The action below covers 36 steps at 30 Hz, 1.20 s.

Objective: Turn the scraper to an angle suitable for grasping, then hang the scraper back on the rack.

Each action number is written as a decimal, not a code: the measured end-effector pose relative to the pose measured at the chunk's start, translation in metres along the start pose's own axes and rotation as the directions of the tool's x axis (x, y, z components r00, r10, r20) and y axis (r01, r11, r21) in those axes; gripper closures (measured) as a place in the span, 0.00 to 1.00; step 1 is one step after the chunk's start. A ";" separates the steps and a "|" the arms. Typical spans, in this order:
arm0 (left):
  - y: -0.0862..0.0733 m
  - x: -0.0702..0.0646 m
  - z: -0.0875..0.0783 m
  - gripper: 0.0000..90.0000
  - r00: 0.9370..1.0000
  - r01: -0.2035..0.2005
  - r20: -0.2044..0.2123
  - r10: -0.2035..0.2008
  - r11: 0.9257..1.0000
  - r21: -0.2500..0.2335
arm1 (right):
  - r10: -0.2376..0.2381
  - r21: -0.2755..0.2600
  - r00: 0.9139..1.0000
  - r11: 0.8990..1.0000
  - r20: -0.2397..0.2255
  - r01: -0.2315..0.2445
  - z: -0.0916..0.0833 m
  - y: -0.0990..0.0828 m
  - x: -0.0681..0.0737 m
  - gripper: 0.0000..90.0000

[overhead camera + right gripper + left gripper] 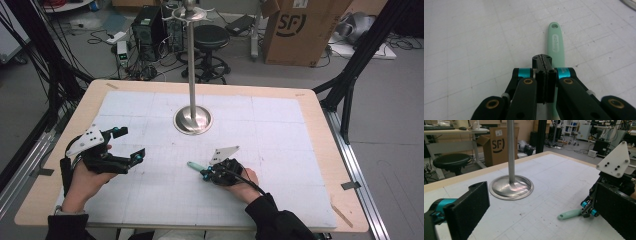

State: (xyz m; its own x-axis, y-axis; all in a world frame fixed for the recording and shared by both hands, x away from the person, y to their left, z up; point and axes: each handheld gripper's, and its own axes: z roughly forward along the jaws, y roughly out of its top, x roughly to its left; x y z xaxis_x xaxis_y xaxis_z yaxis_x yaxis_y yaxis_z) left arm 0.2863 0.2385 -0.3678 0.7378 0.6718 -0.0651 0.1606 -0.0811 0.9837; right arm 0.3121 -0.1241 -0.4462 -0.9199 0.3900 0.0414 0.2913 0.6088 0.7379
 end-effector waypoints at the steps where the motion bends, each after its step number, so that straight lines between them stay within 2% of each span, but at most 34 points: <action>1: 0.000 0.000 0.000 0.02 1.000 -0.001 0.001 0.001 1.000 0.000 | 0.011 -0.010 1.000 1.000 -0.017 -0.011 -0.004 0.001 -0.001 1.00; 4: 0.000 0.001 -0.001 0.02 1.000 0.003 0.000 -0.003 1.000 -0.006 | 0.029 -0.070 0.999 0.997 -0.025 -0.031 -0.022 0.005 -0.005 0.97; 5: 0.000 0.002 -0.001 0.02 1.000 0.006 -0.001 -0.006 1.000 -0.006 | 0.030 -0.069 0.999 0.997 -0.024 -0.032 -0.031 0.007 -0.008 0.88; 6: 0.001 0.002 -0.001 0.02 1.000 0.006 -0.001 -0.006 1.000 -0.009 | 0.030 -0.069 0.999 0.997 -0.024 -0.032 -0.031 0.007 -0.008 0.88; 7: 0.001 0.003 -0.002 0.02 1.000 0.007 -0.002 -0.007 1.000 -0.008 | 0.035 -0.062 0.999 0.997 -0.009 -0.035 -0.044 0.007 -0.011 0.76; 8: 0.001 0.003 -0.001 0.02 1.000 0.010 -0.003 -0.010 1.000 -0.012 | 0.035 -0.062 0.999 0.997 -0.009 -0.035 -0.044 0.007 -0.011 0.76; 9: 0.001 0.004 -0.001 0.02 1.000 0.009 -0.003 -0.009 1.000 -0.011 | 0.042 -0.064 0.999 0.997 -0.015 -0.043 -0.049 0.006 -0.012 0.69; 10: 0.000 0.004 -0.001 0.02 1.000 0.009 -0.002 -0.009 1.000 -0.009 | 0.050 -0.056 0.998 0.997 -0.029 -0.052 -0.057 0.004 -0.014 0.52; 11: 0.000 0.004 -0.001 0.02 1.000 0.008 0.000 -0.008 1.000 -0.008 | 0.050 -0.056 0.998 0.997 -0.029 -0.052 -0.057 0.004 -0.014 0.52; 13: 0.000 0.004 0.001 0.02 1.000 0.010 0.000 -0.010 1.000 -0.009 | 0.050 -0.036 0.998 0.998 -0.028 -0.051 -0.061 0.001 -0.016 0.37; 14: 0.001 0.004 0.001 0.02 1.000 0.009 0.002 -0.009 1.000 -0.008 | 0.070 -0.011 0.997 0.998 -0.018 -0.070 -0.065 0.000 -0.018 0.24; 15: 0.001 0.003 0.002 0.02 1.000 0.007 0.004 -0.007 1.000 -0.008 | 0.070 -0.011 0.997 0.998 -0.018 -0.070 -0.065 0.000 -0.018 0.24; 16: 0.001 0.003 0.002 0.02 1.000 0.005 0.003 -0.005 1.000 -0.007 | 0.099 0.018 0.995 0.995 0.004 -0.099 -0.066 0.000 -0.020 0.15; 17: 0.002 0.003 0.002 0.02 1.000 0.004 0.005 -0.004 1.000 -0.007 | 0.112 0.020 0.994 0.993 0.008 -0.112 -0.067 -0.001 -0.021 0.12; 18: 0.002 0.003 0.003 0.02 1.000 0.001 0.007 -0.001 1.000 -0.006 | 0.126 0.023 0.992 0.992 0.011 -0.126 -0.067 -0.001 -0.021 0.11; 24: 0.003 0.003 0.005 0.02 1.000 0.001 0.008 -0.001 1.000 -0.006 | 0.100 0.043 0.995 0.994 0.023 -0.101 -0.066 -0.001 -0.019 0.11; 27: 0.003 0.002 0.004 0.02 1.000 0.001 0.010 -0.001 1.000 -0.006 | 0.081 0.098 0.997 0.992 0.016 -0.082 -0.060 0.001 -0.017 0.11; 28: 0.003 0.002 0.004 0.02 1.000 -0.001 0.009 0.001 1.000 -0.008 | 0.069 0.131 0.998 0.989 0.015 -0.070 -0.057 0.001 -0.016 0.11; 29: 0.004 0.002 0.004 0.02 1.000 0.002 0.007 -0.002 1.000 -0.010 | 0.051 0.194 0.999 0.979 0.016 -0.053 -0.049 0.001 -0.013 0.11; 30: 0.004 0.001 0.003 0.02 1.000 0.002 0.007 -0.002 1.000 -0.011 | 0.046 0.221 0.999 0.974 0.011 -0.047 -0.046 0.001 -0.012 0.11; 31: 0.004 0.001 0.003 0.02 1.000 -0.001 0.008 0.001 1.000 -0.010 | 0.046 0.221 0.999 0.974 0.011 -0.047 -0.046 0.001 -0.012 0.11; 33: 0.004 0.000 0.003 0.02 1.000 0.001 0.008 -0.001 1.000 -0.010 | 0.033 0.266 0.999 0.963 0.014 -0.036 -0.039 0.004 -0.011 0.11; 34: 0.004 0.000 0.003 0.02 1.000 -0.001 0.009 0.001 1.000 -0.008 | 0.024 0.305 1.000 0.952 0.007 -0.025 -0.033 0.008 -0.011 0.16; 35: 0.004 0.000 0.003 0.02 1.000 -0.001 0.010 0.002 1.000 -0.007 | 0.024 0.305 1.000 0.952 0.007 -0.025 -0.033 0.008 -0.011 0.16; 36: 0.004 0.000 0.004 0.02 1.000 -0.001 0.009 0.001 1.000 -0.007 | 0.008 0.332 1.000 0.943 -0.005 -0.006 -0.029 0.011 -0.011 0.17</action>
State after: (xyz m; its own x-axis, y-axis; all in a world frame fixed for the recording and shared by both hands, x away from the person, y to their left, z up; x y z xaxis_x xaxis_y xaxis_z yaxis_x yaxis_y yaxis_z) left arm 0.2891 0.2351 -0.3644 0.7440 0.6649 -0.0658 0.1554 -0.0763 0.9849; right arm 0.3178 -0.1418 -0.4191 -0.9188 0.3916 0.0506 0.3674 0.8011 0.4725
